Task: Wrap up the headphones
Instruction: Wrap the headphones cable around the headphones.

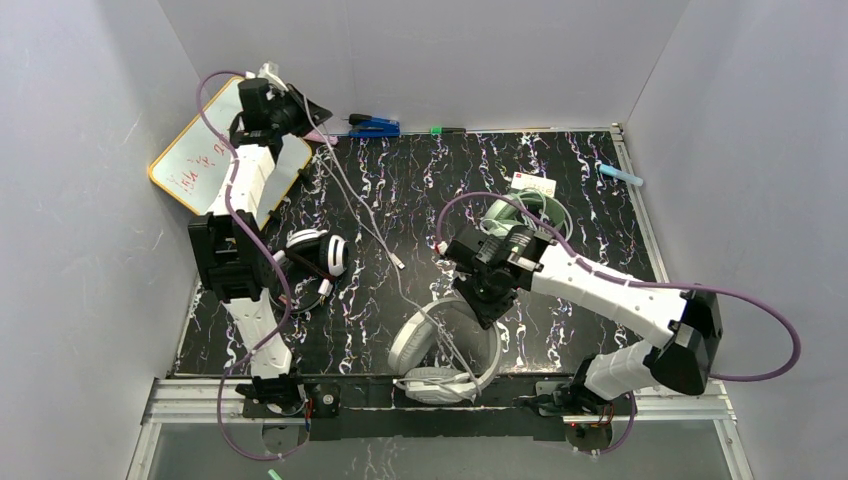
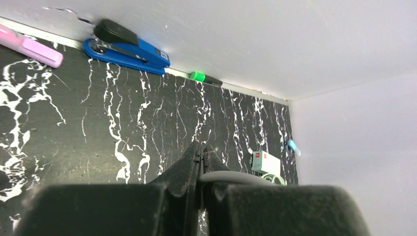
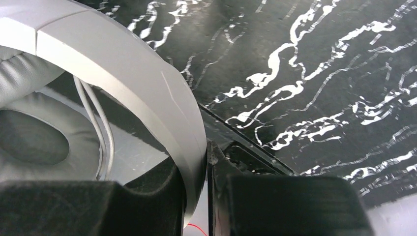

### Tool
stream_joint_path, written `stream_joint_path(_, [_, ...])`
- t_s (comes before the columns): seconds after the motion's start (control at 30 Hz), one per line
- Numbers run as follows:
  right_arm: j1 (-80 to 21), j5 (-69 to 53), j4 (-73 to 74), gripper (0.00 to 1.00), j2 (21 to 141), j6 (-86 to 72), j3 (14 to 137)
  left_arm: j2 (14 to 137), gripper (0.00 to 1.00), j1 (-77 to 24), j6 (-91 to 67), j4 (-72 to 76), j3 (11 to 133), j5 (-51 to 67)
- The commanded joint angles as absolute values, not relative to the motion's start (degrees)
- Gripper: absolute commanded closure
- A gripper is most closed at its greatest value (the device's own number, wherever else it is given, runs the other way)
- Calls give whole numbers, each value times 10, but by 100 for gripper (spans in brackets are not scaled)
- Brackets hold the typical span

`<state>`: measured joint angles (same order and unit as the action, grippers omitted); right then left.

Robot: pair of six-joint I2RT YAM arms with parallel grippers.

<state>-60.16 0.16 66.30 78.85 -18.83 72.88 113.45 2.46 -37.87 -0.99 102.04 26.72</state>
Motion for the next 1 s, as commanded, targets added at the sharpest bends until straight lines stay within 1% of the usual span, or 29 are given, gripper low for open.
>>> stream_joint_path(0.0, [-602,59,685,99,804,-203,728,1079,100,46,-404,-21,1067,296])
stream_joint_path(0.1, [-602,71,685,99,812,-207,728,1073,100,57,-413,-30,1102,306])
stream_joint_path(0.23, [-606,52,683,99,825,-200,730,1078,100,70,-418,-48,1155,311])
stream_joint_path(0.37, [-615,81,686,99,838,-213,723,1106,100,84,-449,-60,1218,332])
stream_joint_path(0.53, [-612,150,688,99,854,-244,730,1082,100,95,-481,-19,1199,345])
stream_joint_path(0.8, [-533,239,684,99,945,-261,773,1042,100,98,-500,-3,1184,359])
stream_joint_path(0.97, [-486,263,671,99,995,-255,832,1009,100,99,-534,51,1160,373])
